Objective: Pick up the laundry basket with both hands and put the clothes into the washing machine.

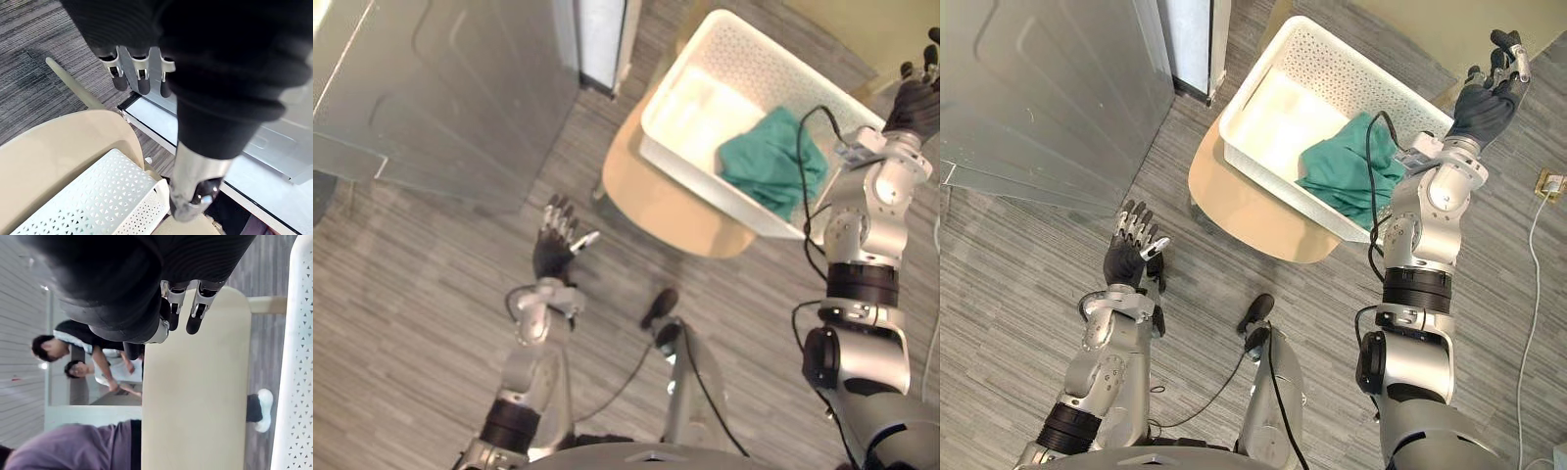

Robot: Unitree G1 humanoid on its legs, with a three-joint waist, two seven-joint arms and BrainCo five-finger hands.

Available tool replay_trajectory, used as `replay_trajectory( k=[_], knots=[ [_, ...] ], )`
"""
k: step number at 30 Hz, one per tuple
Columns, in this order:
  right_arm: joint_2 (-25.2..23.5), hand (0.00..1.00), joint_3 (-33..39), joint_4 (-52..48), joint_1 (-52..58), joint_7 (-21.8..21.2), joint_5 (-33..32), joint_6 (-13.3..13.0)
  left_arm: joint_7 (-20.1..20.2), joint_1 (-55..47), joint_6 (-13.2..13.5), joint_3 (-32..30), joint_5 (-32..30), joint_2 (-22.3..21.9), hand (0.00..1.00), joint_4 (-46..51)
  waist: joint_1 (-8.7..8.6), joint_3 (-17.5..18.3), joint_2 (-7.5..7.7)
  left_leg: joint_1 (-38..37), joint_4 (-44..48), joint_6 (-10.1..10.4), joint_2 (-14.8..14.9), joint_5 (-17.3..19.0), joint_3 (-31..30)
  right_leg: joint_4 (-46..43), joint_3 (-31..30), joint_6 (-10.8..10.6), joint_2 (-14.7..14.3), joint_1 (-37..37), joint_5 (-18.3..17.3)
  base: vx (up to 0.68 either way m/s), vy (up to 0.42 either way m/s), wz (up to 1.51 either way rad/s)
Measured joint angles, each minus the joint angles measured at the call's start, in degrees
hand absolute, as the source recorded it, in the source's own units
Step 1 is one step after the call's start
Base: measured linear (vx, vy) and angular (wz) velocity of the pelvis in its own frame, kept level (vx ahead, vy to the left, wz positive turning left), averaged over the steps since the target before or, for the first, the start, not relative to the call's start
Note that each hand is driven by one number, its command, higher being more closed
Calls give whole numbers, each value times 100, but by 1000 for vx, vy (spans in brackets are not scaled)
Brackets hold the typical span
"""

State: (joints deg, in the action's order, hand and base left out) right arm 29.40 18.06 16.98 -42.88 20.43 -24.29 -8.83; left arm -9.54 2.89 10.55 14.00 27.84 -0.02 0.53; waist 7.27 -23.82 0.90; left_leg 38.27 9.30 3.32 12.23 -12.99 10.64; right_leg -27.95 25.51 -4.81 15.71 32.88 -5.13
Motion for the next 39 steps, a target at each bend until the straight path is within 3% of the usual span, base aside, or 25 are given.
replay_trajectory(
  k=[3,6,10,14,20,27,29,35,36,39],
  knots=[
    [107,0,-380,337,-86,-240,23,77,0,-62,1,-18,1,164,0,-4,-39,-1,47,-50,-196,32,-11,-99,15,20,-44,8,-23,73,3,-14,-75,-8],
    [342,0,-1172,1422,-545,-691,351,313,26,-175,0,-15,1,227,0,-6,-123,3,61,-46,-412,47,6,-255,15,175,-60,30,-119,138,107,6,-58,-10],
    [576,0,-1968,3249,-1233,-1294,890,681,235,-252,-7,3,1,228,0,-10,-80,2,59,-30,-677,53,30,-407,10,422,-15,28,-224,156,252,52,-71,-3],
    [733,0,-2643,3856,-1336,-1759,1256,813,401,-248,-18,-4,-3,221,0,7,-27,1,57,131,-680,50,24,-411,-9,428,40,20,-218,272,259,72,-68,3],
    [835,0,-3387,4192,-1356,-2230,1588,875,499,-237,-52,-29,-3,147,0,62,6,-1,56,293,-681,25,20,-432,-81,399,146,23,-207,356,223,75,-67,5],
    [1339,0,-4024,4261,-1472,-2656,2631,878,515,-214,-65,-51,17,90,0,104,61,-1,56,470,-683,45,-3,-398,-107,358,204,20,-161,519,165,47,-53,3],
    [1406,0,-4229,4263,-1480,-2776,3361,911,634,-217,-100,-52,143,46,0,106,88,0,57,474,-685,45,-6,-398,-96,361,202,20,-157,524,162,60,-68,0],
    [1374,0,-4280,4272,-1563,-2755,4526,1014,735,-218,-211,-46,352,-74,0,107,129,21,91,481,-685,53,-6,-397,0,368,98,19,-155,611,170,49,-60,-5],
    [1363,100,-4273,4281,-1583,-2745,4625,1039,736,-219,-221,-46,352,-80,0,107,148,37,112,490,-685,55,-5,-395,32,366,56,21,-156,658,178,27,-58,-16],
    [1332,100,-4122,4281,-1640,-2654,4998,1082,743,-223,-272,-48,352,-118,0,110,150,63,119,550,-685,56,-5,-394,79,419,12,40,-165,738,235,24,-47,-11]
  ],
)
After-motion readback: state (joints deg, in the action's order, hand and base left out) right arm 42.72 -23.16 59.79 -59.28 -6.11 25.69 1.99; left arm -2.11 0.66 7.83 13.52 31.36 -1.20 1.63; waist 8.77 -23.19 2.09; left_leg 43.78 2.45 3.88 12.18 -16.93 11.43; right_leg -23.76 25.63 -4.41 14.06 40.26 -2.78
